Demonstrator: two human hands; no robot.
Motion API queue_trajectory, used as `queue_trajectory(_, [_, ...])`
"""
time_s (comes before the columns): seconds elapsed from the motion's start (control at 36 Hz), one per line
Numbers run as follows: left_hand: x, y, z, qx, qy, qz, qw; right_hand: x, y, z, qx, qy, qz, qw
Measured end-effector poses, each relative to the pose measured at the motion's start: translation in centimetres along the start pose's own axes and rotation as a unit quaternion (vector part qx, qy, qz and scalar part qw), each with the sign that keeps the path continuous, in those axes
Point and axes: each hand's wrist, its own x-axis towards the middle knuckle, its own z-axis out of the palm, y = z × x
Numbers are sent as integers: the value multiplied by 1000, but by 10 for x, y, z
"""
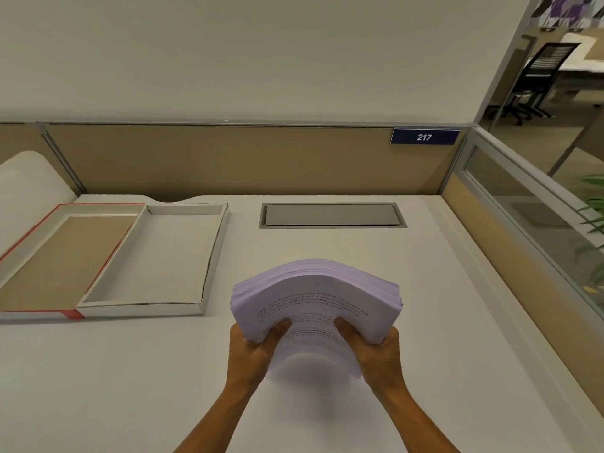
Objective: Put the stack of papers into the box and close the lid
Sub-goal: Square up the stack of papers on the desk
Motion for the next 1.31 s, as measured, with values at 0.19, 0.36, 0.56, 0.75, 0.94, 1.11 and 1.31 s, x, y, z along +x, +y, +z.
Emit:
queue_trajectory(0.19, [-2,-13,1,32,-3,-50,998,2,6,-6,-15,-8,39,999])
queue_trajectory(0.36, [6,-12,0,13,11,-68,998,8,7,-12,-20,-26,54,998])
queue_trajectory(0.56, [4,-14,2,13,14,-83,996,9,8,-10,-12,-29,54,998])
queue_trajectory(0.75, [2,-14,6,22,22,-51,998,7,6,-4,-15,-6,21,1000])
queue_trajectory(0.94, [7,-13,1,27,3,-40,999,11,8,-7,-10,-24,5,1000])
queue_trajectory(1.11, [-3,-22,-2,13,15,-74,997,3,31,-9,-17,-25,44,999])
queue_trajectory(1.31, [1,-31,-1,41,12,-72,996,6,37,-9,-27,-9,70,997])
